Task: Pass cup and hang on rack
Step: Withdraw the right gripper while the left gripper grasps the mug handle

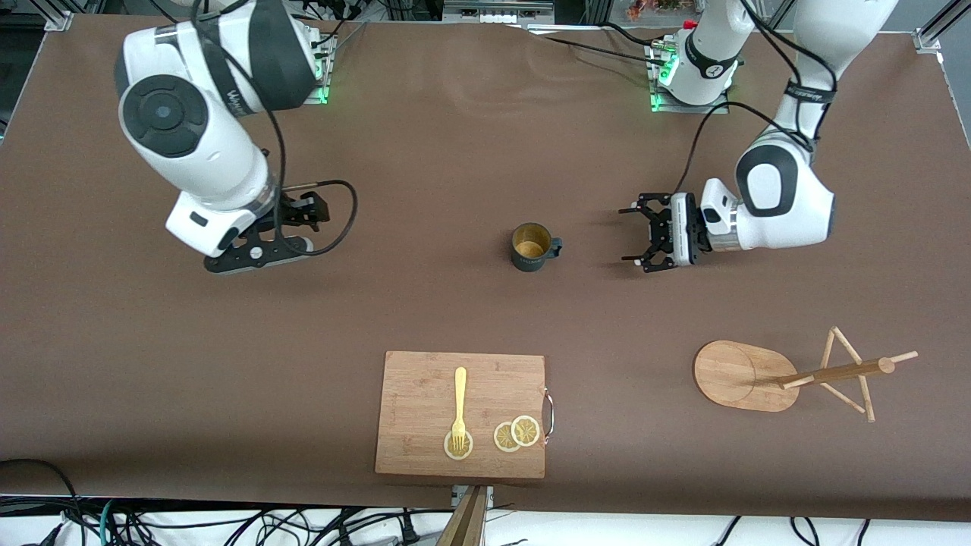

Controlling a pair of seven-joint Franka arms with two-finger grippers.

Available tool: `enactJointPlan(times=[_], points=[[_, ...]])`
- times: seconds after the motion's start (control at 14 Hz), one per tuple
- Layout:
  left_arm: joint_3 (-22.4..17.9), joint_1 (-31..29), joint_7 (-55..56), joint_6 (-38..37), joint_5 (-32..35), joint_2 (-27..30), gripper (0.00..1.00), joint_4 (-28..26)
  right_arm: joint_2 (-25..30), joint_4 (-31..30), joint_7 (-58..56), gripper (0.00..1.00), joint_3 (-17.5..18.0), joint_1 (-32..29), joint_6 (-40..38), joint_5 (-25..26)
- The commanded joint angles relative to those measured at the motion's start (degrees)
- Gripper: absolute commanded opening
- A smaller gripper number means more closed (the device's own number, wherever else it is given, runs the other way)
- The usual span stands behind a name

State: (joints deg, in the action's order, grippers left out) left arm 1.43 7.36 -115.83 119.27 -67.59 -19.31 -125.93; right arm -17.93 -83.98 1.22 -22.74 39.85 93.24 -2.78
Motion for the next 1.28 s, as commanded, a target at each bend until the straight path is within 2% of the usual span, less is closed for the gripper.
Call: enactJointPlan(times=[0.0,0.28,0.57,0.78,0.93,1.0,1.21], points=[[0.24,0.72,-14.65,1.40,-8.76,-3.97,1.00,-0.37,3.07,-4.61,-6.91,1.00,-3.88,0.40,1.50,-3.54],[2.33,1.16,-30.57,1.23,-19.84,-9.33,1.00,-0.19,3.60,-6.28,-12.20,1.00,-7.31,0.40,3.17,-4.87],[3.57,1.34,-39.88,1.40,-27.39,-12.15,1.00,0.16,7.64,-13.74,-17.30,1.00,-11.44,0.40,9.05,-4.87],[4.45,1.34,-45.53,1.40,-30.32,-13.56,1.00,-0.02,8.87,-16.21,-18.45,1.00,-12.24,-0.74,9.41,-4.87],[4.54,1.34,-47.81,1.32,-30.67,-13.74,1.00,-0.11,9.84,-17.36,-18.45,1.00,-11.63,-2.67,9.41,-4.61],[4.54,1.34,-48.70,1.32,-31.63,-14.17,1.00,-0.11,10.10,-17.45,-18.45,1.00,-10.24,-4.59,9.15,-4.26],[5.42,1.69,-51.33,1.32,-34.79,-15.40,1.00,-0.19,13.52,-21.65,-18.01,1.00,-0.85,-14.16,10.11,-3.55]])
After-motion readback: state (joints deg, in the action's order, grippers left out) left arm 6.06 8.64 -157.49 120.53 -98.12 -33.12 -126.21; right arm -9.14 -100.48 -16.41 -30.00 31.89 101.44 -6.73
